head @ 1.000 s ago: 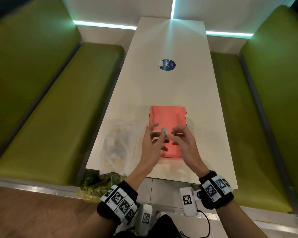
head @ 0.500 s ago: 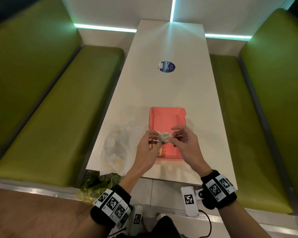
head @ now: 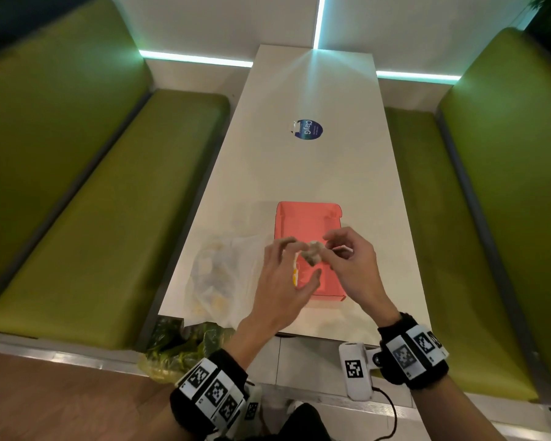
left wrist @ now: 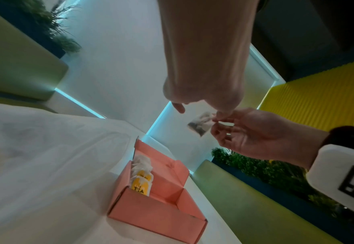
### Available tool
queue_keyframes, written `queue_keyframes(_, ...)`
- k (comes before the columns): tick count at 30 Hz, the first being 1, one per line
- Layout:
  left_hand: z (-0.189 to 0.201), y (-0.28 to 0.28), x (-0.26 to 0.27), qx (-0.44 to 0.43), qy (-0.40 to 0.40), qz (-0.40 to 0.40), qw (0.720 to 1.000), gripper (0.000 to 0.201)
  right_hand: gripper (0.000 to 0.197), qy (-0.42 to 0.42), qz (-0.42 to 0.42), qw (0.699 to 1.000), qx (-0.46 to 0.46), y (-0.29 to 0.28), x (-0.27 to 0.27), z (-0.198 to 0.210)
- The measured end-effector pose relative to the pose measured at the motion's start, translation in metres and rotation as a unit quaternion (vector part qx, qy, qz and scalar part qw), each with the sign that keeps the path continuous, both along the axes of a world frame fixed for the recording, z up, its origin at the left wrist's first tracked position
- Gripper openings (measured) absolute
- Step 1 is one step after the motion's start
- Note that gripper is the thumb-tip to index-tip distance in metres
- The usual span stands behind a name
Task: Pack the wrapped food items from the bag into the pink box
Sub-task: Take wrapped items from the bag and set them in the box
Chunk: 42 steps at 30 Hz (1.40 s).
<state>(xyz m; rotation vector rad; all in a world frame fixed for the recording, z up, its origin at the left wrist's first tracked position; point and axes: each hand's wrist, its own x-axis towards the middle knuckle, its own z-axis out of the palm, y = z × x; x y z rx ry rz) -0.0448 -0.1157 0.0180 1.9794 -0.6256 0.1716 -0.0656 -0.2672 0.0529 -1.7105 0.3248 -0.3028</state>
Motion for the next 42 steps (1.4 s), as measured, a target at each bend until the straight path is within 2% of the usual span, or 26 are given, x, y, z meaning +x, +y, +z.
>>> queue_keyframes(3,0.002,-0.006,-0.002,-0.038,0.038,-0.028,0.998,0.040,0.019,-0.002,0.014,0.999,0.032,0.008,-0.002,0.002)
queue_keyframes(6,0.009,-0.007,-0.002,-0.140,0.141,-0.005,0.980,0.021,0.021,-0.014,0.042,0.998,0.047,0.014,-0.005,0.006)
queue_keyframes(9,0.016,-0.002,0.001,-0.195,0.189,0.017,0.962,0.005,0.018,-0.034,0.011,0.999,-0.001,0.010,-0.009,0.004)
queue_keyframes(12,0.016,0.003,0.005,-0.206,0.200,0.029,0.957,0.011,0.020,-0.039,-0.004,0.998,-0.044,0.005,-0.016,-0.001)
queue_keyframes(15,0.016,0.005,0.006,-0.202,0.196,0.019,0.959,0.018,0.026,-0.017,0.043,0.998,-0.038,0.009,-0.020,-0.003)
queue_keyframes(20,0.022,0.006,0.002,-0.179,0.177,0.016,0.968,0.012,0.011,-0.019,0.040,0.998,-0.033,0.016,-0.019,-0.008)
queue_keyframes(27,0.019,0.012,0.006,-0.141,0.147,0.021,0.979,0.020,0.010,-0.009,0.065,0.996,-0.055,0.012,-0.020,-0.009)
queue_keyframes(30,0.020,0.012,0.007,-0.141,0.143,0.024,0.979,0.016,0.013,0.005,0.090,0.996,-0.025,0.010,-0.021,-0.007)
queue_keyframes(32,0.018,0.012,0.008,-0.153,0.153,0.031,0.976,0.011,0.013,0.018,0.137,0.990,0.003,0.010,-0.023,-0.006)
queue_keyframes(35,0.018,0.010,0.011,-0.185,0.190,0.044,0.963,0.011,0.015,0.028,0.189,0.981,-0.030,0.010,-0.025,-0.007)
queue_keyframes(39,0.023,0.010,0.012,-0.251,0.244,0.057,0.935,0.011,0.010,0.038,0.156,0.986,-0.038,0.007,-0.027,-0.009)
queue_keyframes(42,0.024,0.007,0.011,-0.277,0.250,0.069,0.925,0.010,0.014,0.042,0.145,0.988,0.024,0.009,-0.030,-0.009)
